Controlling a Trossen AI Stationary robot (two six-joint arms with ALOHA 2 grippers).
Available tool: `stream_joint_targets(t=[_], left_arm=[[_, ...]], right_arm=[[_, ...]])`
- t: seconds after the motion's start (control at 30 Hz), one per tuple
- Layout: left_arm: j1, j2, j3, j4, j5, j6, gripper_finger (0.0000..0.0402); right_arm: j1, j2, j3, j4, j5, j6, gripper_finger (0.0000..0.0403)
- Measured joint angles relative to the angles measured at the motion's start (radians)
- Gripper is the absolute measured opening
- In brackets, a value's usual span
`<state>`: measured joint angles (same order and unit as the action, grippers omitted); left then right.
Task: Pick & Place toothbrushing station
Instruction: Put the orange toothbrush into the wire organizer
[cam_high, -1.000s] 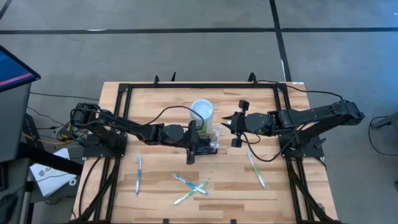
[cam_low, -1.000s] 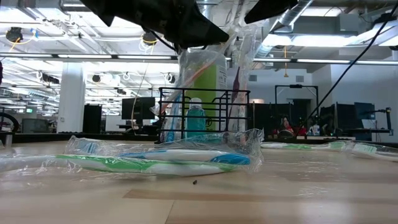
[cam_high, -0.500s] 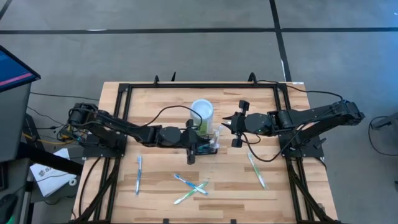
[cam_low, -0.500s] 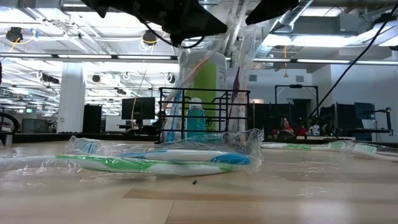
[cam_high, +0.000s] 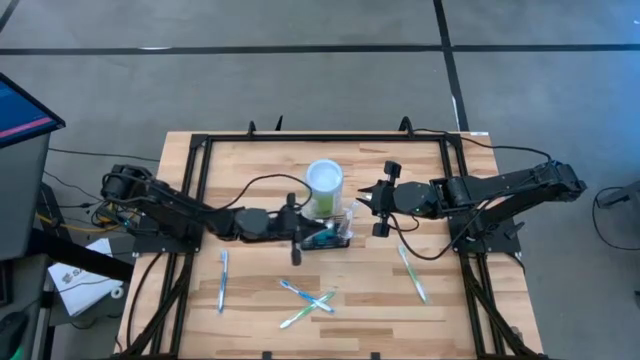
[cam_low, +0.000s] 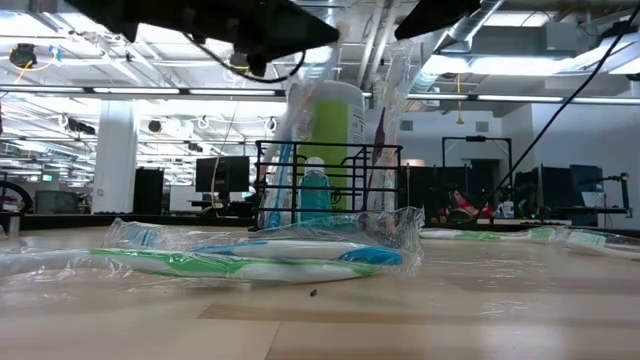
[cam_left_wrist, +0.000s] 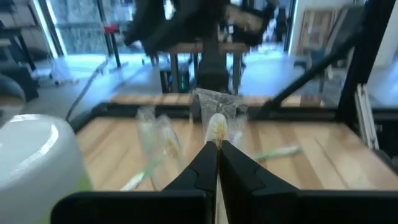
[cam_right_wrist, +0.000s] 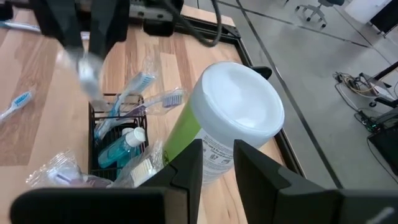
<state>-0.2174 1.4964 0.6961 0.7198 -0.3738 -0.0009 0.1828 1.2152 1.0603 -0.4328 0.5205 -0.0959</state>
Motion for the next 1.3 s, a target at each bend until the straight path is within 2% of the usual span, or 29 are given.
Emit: stream_joint_targets(t=[0.2,0.4,0.53,1.3], left_arm=[[-0.006,-0.052,-0.109,0.146,-0.026,0.011,0.0000],[-0.007,-0.050,-0.225,0.358,-0.045,0.003,0.0000],[-0.007,-0.050,-0.276,0.438,-0.045,0.011,0.0000],[-0.056,-0.026,-0.349,0.478,-0.196,-0.050,0.0000]], right_arm=[[0.000,0.000,0.000,0.002,0.000,0.008,0.0082],[0.000,0.000,0.000,0.004,0.000,0.010,0.0082],[0.000,0.000,0.000,0.008,0.000,0.011,0.0082],[0.000,0.000,0.000,0.008,0.000,0.018,0.0082]])
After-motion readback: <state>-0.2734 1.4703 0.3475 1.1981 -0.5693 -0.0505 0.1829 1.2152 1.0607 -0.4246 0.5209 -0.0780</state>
